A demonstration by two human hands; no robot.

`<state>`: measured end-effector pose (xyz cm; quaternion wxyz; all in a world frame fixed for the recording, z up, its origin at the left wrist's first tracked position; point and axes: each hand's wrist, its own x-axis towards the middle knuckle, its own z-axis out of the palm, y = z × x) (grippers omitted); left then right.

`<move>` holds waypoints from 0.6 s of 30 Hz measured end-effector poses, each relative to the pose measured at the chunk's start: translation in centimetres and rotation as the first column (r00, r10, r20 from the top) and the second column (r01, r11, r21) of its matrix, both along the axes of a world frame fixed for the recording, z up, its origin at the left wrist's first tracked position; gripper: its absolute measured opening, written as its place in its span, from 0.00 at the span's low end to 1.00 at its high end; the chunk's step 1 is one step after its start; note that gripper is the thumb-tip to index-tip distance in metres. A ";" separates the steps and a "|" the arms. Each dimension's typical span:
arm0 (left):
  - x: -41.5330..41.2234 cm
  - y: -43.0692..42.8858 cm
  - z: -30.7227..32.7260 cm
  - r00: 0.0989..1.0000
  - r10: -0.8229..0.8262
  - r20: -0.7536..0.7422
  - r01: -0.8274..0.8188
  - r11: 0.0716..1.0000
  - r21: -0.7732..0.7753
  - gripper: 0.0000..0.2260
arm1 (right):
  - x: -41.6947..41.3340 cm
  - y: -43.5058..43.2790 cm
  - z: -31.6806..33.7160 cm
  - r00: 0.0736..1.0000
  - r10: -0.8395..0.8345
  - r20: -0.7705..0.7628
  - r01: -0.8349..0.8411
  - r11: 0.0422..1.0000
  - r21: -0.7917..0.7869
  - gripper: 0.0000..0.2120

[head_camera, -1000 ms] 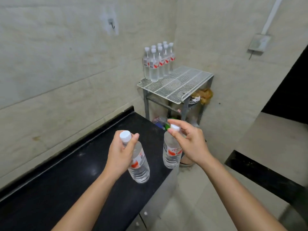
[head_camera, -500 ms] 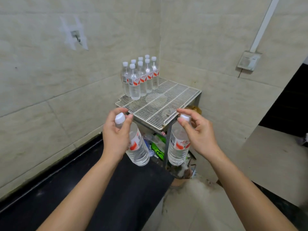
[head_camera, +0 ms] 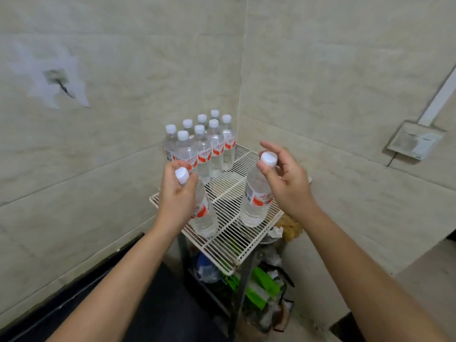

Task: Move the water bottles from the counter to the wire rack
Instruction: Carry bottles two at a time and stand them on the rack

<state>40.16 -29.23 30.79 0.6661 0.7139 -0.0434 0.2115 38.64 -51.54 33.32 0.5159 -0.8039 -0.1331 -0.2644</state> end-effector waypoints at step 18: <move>14.8 -5.0 -3.4 0.892 0.449 -0.058 -0.432 0.882 0.187 0.06 | 24.0 1.9 -4.5 0.830 0.520 -0.199 -0.543 0.836 -0.080 0.28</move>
